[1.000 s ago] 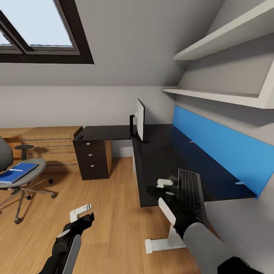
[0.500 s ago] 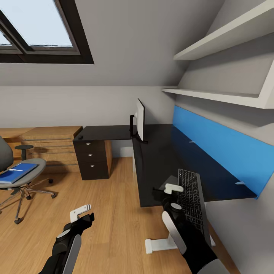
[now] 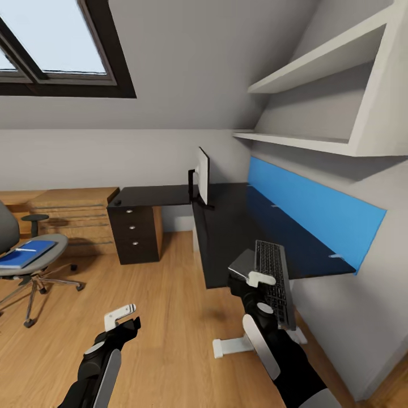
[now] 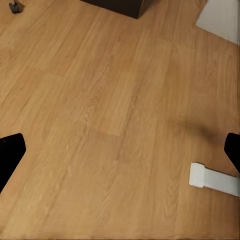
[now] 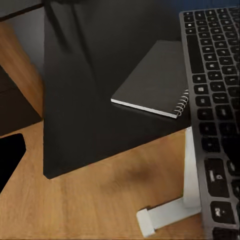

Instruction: In the bedroom, organize the workspace by keeping the computer under the desk, ensuring the monitor is on the desk, placing the keyboard on the desk next to the monitor, placing the mouse on the desk next to the keyboard, moving the folder from the swivel chair onto the desk next to the mouse, stacking the notebook on top of the folder with the pen on top of the notebook, and positioning the swivel chair next to the desk.

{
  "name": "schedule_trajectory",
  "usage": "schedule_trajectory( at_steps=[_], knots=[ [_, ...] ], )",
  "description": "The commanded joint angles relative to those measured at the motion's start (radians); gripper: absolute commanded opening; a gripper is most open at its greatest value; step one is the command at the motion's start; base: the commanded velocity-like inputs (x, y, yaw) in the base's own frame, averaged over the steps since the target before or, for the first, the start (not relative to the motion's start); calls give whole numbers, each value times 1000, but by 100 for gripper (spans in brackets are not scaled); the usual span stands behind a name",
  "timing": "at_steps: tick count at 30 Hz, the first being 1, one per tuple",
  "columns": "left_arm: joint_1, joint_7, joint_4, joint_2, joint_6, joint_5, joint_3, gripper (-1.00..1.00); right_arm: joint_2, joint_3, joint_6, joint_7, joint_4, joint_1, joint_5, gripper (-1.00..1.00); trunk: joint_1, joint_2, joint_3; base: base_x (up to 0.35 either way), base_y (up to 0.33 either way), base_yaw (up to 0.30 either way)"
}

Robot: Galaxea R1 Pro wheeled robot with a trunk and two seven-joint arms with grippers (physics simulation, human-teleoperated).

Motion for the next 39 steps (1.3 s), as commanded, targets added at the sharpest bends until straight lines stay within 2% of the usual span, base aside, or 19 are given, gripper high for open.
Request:
schedule_trajectory(
  at_steps=[1,3,4,7,8,13,19,25,32,36,39],
  knots=[
    [0,7,-2,0,3,11,1,100,-1,1,4,-8,-2,-1,-34,100,-1,-1,-1,-333,88,-99],
    [0,7,-2,0,3,11,1,100,-1,1,4,-8,-3,-1,-65,100,-1,-1,0,-333,89,-71],
    [0,7,-3,0,4,11,1,100,-3,-4,3,-8,-4,-1,-132,100,-1,-1,0,-333,94,-21],
    [0,7,-4,0,4,11,1,100,-4,-13,2,-7,-5,-1,-159,100,-1,-1,0,-333,94,-14],
    [0,7,-4,0,4,12,1,100,-4,-23,2,-7,-6,-1,-184,100,-1,-1,0,-333,95,-4],
    [0,7,-4,0,5,12,1,100,-12,-31,0,-7,-6,-1,-199,100,-1,-1,0,-333,96,-2],
    [-1,7,-4,0,5,12,1,100,-39,-33,-23,-6,-6,-1,-214,100,-1,-1,0,-333,89,-1],
    [-1,7,-3,-1,5,12,0,100,-64,-35,-67,-5,-6,4,-257,100,-1,-1,0,-267,36,0],
    [0,6,-6,-2,5,12,-1,100,-98,-35,-118,-1,-6,17,-298,100,-1,-1,0,-84,9,0],
    [0,6,-8,-2,5,12,-3,100,-124,-42,-145,8,-4,27,-351,100,-1,-1,0,-23,2,0],
    [0,6,-9,-2,5,12,-5,100,-153,-64,-173,30,-1,42,-429,100,-1,-1,0,-10,1,0]
  ],
)
